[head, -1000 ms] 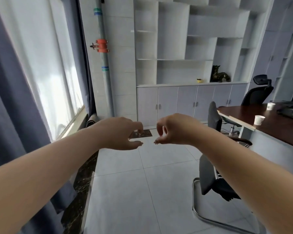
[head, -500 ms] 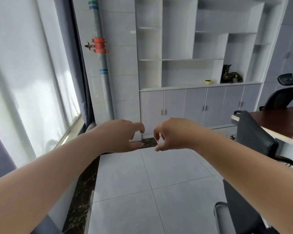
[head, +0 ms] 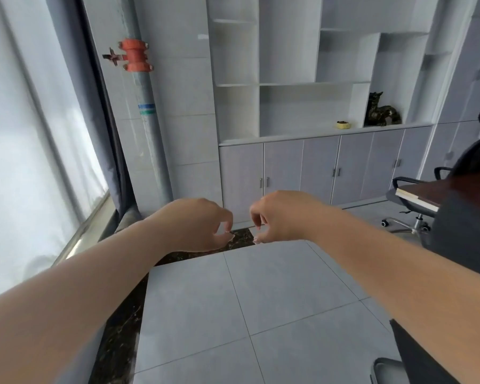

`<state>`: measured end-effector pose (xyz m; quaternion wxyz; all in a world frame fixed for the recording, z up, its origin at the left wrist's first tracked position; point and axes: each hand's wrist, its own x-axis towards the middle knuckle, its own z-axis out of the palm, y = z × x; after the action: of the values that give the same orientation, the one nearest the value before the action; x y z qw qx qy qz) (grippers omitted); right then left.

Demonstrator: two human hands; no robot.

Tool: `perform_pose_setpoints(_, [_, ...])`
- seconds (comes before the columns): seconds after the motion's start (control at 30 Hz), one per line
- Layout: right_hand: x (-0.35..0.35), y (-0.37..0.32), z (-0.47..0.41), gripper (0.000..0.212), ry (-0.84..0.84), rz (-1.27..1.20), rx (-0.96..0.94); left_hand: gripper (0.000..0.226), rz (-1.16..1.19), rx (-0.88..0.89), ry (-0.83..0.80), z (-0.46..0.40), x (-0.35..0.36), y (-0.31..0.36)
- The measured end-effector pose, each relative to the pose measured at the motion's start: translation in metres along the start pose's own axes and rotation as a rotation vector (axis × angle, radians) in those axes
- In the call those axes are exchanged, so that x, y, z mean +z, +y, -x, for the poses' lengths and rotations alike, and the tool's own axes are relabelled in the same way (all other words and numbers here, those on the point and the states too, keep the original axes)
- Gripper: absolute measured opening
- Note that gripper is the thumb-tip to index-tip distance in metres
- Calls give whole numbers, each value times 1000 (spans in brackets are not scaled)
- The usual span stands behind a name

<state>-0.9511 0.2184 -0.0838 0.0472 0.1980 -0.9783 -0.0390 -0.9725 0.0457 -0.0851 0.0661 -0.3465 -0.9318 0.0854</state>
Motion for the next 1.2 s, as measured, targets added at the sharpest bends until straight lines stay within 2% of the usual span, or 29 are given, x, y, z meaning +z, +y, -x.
perform_pose_setpoints(0.3, [40,125,-132,17,-46,41,26,28,-106,58,-14,-183,41,-57])
perform_pose_setpoints(0.53, [58,237,-214,19,-66,55,106,29,-78,131,-34,-325,68,-90])
perform_pose_setpoints(0.87, [102,408,-315,22,-123,93,290,31,-81,335,82,-564,101,-115])
perform_pose_setpoints(1.2, [96,580,-438,22,-142,163,441,29,-32,464,206,-792,105,-160])
